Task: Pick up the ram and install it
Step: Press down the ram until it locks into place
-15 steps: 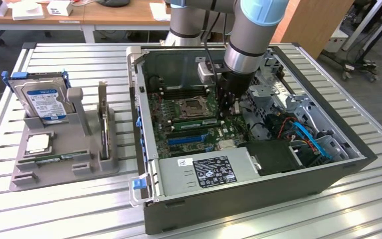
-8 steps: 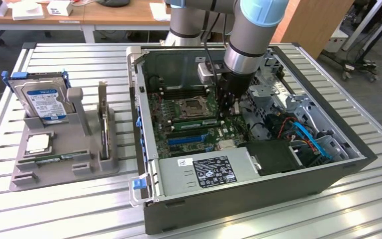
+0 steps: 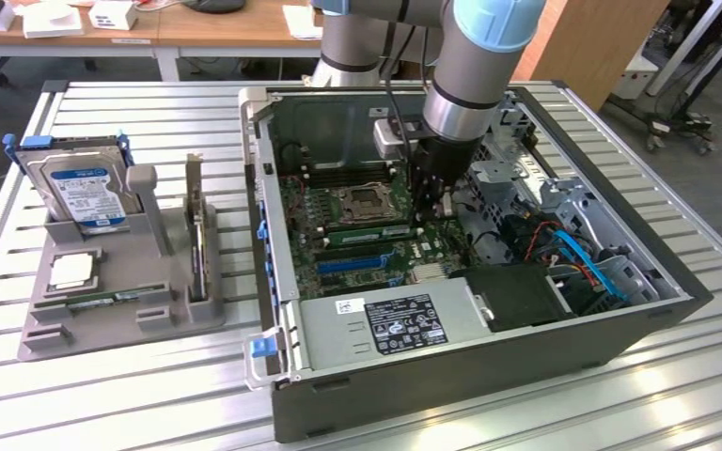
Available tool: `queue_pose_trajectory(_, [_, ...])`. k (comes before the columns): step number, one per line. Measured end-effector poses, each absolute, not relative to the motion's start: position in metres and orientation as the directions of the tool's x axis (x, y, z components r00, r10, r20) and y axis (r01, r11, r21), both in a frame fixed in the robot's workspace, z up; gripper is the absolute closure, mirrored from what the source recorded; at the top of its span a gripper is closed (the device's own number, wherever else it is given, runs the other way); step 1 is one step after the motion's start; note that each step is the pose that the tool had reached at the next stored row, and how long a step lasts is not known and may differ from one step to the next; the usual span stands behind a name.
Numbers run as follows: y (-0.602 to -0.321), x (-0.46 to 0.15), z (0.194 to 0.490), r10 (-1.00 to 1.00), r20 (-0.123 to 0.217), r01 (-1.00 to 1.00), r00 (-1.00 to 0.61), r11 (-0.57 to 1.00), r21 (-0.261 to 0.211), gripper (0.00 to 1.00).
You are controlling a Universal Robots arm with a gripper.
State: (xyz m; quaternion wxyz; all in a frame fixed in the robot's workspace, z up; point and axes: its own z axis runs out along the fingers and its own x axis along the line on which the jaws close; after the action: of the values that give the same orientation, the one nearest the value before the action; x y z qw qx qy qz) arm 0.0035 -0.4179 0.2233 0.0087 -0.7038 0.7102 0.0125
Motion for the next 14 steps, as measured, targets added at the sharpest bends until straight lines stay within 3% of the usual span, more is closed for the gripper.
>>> queue_pose_trajectory(14, [-0.418,0.0035,0.2225,-1.0,-0.03,-1.0,-0.009,0.009,0.006,0.91])
